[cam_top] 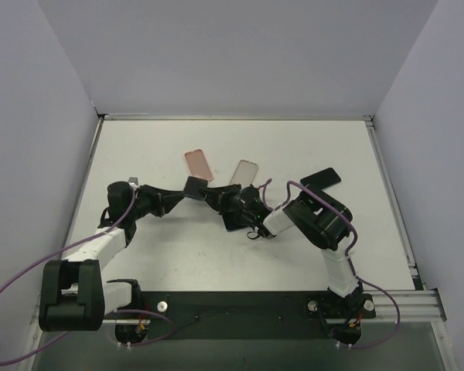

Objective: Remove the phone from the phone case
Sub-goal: Remove the phone case from the phone.

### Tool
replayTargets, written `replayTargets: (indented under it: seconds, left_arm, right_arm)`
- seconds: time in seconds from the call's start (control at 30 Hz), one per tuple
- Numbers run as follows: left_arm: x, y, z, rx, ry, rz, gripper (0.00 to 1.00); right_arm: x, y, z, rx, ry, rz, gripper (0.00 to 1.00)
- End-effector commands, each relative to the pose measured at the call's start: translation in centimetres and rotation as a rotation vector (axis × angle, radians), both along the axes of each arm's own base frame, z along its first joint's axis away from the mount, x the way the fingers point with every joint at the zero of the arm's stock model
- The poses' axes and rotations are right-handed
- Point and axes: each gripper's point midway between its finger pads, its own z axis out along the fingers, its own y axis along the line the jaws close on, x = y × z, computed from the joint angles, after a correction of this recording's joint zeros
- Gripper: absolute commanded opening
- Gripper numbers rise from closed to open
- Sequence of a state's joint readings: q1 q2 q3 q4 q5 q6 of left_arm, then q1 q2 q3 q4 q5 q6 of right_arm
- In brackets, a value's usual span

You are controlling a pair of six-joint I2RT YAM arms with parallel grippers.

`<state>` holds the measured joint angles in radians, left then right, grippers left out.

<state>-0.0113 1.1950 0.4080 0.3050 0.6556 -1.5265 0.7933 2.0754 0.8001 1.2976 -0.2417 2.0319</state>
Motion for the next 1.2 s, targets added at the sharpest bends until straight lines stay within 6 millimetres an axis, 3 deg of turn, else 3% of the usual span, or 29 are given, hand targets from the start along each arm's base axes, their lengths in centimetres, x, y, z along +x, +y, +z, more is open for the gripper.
replayTargets:
  seconds: [0.0,0.27,0.3,0.43,0.97,1.0,1.03,1.07,1.1,1.17]
  left_arm:
    - [3.8,0.0,10.7,-0.061,-0.342,0.009,0.0]
    - [4.6,0.3,15.8,-0.171,-0.523,0.044,0.0]
    - [4.3,0.4,17.7,-0.196,-0.619,0.046,0.0]
    - [3.8,0.5,20.6,-0.295,-0.727,0.021,0.0]
    - [2.3,-0.6,20.5,-0.324,-0.761,-0.091,0.0]
    - [2.6,0.3,20.4,-0.307,-0.761,-0.084,0.02]
    - [2.3,0.5,19.9,-0.294,-0.753,-0.109,0.1]
    - [2.0,0.8,19.6,-0.287,-0.746,-0.11,0.22]
    - [2.1,2.1,18.7,-0.264,-0.732,-0.078,0.48]
    - [1.4,2.9,18.2,-0.226,-0.709,-0.087,0.69]
  right_arm:
    - [-2.0,2.1,11.0,0.32,-0.28,0.077,0.0]
    - [-2.3,5.5,14.7,0.451,-0.287,0.117,0.0]
    - [-2.2,5.8,14.6,0.459,-0.28,0.121,0.0]
    - [-1.9,6.6,15.9,0.499,-0.295,0.126,0.0]
    - [-2.6,7.0,18.1,0.49,-0.416,0.18,0.0]
    - [-2.3,6.5,18.1,0.476,-0.433,0.181,0.0]
    - [-2.9,6.3,17.9,0.455,-0.451,0.214,0.0]
    - [-3.1,5.6,18.5,0.446,-0.48,0.219,0.0]
    - [-3.3,4.9,16.7,0.396,-0.473,0.225,0.0]
    - [-3.5,3.4,16.3,0.357,-0.5,0.254,0.0]
